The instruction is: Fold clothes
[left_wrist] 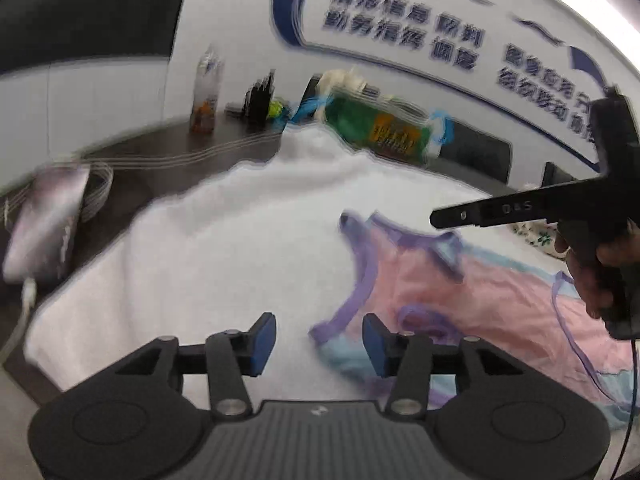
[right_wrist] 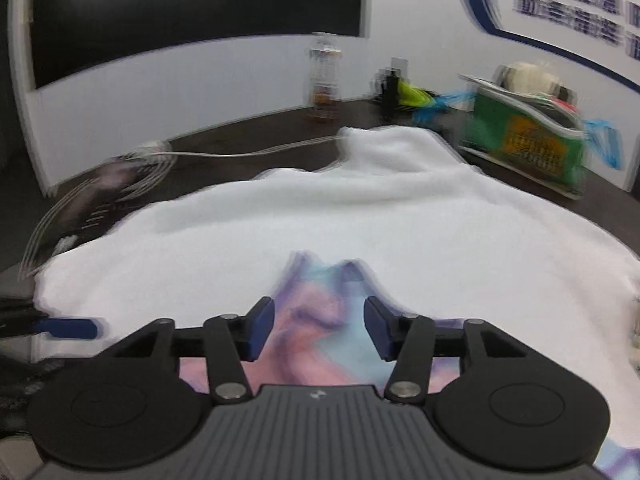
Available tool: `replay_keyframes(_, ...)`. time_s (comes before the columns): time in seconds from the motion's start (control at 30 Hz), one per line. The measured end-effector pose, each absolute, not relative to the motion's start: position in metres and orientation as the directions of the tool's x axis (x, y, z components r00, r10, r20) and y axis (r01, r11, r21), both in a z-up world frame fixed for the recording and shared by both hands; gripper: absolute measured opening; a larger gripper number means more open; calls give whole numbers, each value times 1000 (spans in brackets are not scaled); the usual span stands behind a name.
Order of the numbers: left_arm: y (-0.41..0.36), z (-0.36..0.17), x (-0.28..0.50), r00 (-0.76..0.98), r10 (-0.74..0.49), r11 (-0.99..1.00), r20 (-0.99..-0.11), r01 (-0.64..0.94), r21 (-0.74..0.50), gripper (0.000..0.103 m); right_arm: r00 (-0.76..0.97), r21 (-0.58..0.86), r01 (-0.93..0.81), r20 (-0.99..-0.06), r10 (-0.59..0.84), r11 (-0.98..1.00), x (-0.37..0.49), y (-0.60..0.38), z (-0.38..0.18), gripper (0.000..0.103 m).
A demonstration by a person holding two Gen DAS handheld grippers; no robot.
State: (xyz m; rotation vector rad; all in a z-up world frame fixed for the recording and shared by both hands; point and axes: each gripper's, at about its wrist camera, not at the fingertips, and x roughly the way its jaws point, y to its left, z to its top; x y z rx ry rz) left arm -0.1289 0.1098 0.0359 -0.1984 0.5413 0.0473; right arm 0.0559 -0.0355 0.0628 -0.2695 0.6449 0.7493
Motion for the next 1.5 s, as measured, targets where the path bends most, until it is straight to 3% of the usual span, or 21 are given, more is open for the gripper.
replay_keyframes(0.07, 98, 42, -130, 874, -70, 989, -481, -1, -147, 46, 577, 3, -679, -616, 536, 734, 52, -51, 71, 46)
replay_keyframes(0.23, 58, 35, -120, 736, -450, 893, -507, 386, -232, 46, 640, -42, -630, -594, 487, 775, -26, -125, 53, 47)
replay_keyframes(0.47, 38, 15, -139, 633, -571, 781, -523, 615, -108, 46, 720, -103, -554, -558, 413, 826, -136, -228, 28, 47)
replay_keyframes(0.57, 37, 14, -143, 633, -549, 766, -546, 642, -26, 45, 736, -117, -527, -557, 384, 842, -166, -260, 15, 45)
replay_keyframes(0.63, 34, 14, -147, 632, -547, 751, -549, 660, 12, 43, 721, -99, -526, -580, 380, 845, -159, -265, 4, 36)
replay_keyframes(0.67, 32, 13, -148, 632, -545, 745, -551, 666, 27, 31, 711, -89, -529, -589, 384, 844, -156, -268, 0, 30)
replay_keyframes(0.7, 31, 12, -149, 632, -543, 739, -553, 672, 42, 25, 704, -80, -536, -591, 393, 840, -154, -270, -4, 28)
replay_keyframes(0.77, 25, 10, -150, 627, -540, 723, -562, 687, 73, 13, 697, -59, -555, -577, 426, 830, -158, -275, -6, 14)
replay_keyframes(0.83, 21, 10, -147, 622, -542, 720, -566, 691, 70, 2, 706, -65, -554, -565, 427, 830, -159, -277, -5, 13)
replay_keyframes(1.03, 27, 35, -120, 618, -579, 740, -531, 672, -25, 0, 752, -61, -543, -480, 452, 838, -156, -284, 9, 4)
replay_keyframes(1.17, 18, 64, -71, 659, -537, 762, -526, 647, 32, 0, 787, -65, -517, -429, 444, 853, -129, -285, 24, 4)
replay_keyframes(1.27, 3, 73, -27, 705, -458, 805, -542, 587, 83, 0, 810, -124, -477, -445, 381, 870, -88, -275, 33, 2)
replay_keyframes(1.4, 0, 59, 11, 651, -443, 825, -617, 565, 4, 1, 788, -88, -456, -502, 356, 885, -51, -281, 41, 5)
replay_keyframes(1.43, -1, 53, 16, 643, -428, 831, -636, 556, 3, 1, 784, -63, -473, -484, 388, 879, -53, -288, 43, 10)
replay_keyframes(1.5, 0, 41, 25, 630, -416, 839, -656, 544, -9, 2, 774, -15, -507, -448, 448, 862, -58, -303, 46, 31)
